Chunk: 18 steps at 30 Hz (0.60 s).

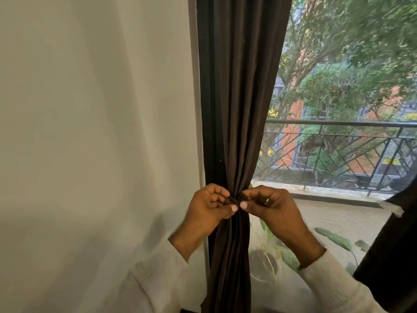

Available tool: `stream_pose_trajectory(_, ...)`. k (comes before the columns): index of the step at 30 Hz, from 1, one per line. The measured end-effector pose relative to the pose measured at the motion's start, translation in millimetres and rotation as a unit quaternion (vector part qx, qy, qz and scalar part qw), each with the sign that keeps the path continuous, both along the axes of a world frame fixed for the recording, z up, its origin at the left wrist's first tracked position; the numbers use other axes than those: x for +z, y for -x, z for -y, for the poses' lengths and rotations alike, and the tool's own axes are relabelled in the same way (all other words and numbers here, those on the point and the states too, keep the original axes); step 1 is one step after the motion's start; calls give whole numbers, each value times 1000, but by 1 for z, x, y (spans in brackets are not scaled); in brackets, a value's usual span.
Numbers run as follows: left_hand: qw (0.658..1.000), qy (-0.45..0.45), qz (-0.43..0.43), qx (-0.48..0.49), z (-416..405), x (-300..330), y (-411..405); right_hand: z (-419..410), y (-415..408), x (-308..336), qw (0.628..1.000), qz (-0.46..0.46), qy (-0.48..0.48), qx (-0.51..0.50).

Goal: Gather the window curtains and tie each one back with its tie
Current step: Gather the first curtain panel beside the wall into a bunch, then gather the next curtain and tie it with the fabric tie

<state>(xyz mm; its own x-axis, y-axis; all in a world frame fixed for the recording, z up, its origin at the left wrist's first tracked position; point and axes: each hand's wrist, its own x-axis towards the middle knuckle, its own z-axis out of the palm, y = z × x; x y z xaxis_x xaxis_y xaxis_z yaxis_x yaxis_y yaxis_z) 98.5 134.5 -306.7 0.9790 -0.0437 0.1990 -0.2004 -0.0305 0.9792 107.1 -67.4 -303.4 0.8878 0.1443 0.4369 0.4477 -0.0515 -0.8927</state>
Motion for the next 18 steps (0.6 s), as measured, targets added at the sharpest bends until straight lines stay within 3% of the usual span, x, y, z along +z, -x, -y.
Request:
stream_pose_trajectory(4, 995, 37, -87, -4, -4, 0, 4, -2, 0, 1, 998, 27, 55, -21)
stream_pose_trajectory(7, 998, 2, -64, 19, -7, -6, 6, -2, -4, 1, 998, 17, 60, -31)
stream_pose_trajectory(10, 999, -18, -29, 24, -10, -15, 9, -4, -8, -1, 990, 71, 77, -95)
stream_pose_trajectory(18, 998, -48, -10, 27, -25, -21, 12, 6, -26, 13, 985, 76, 31, -153)
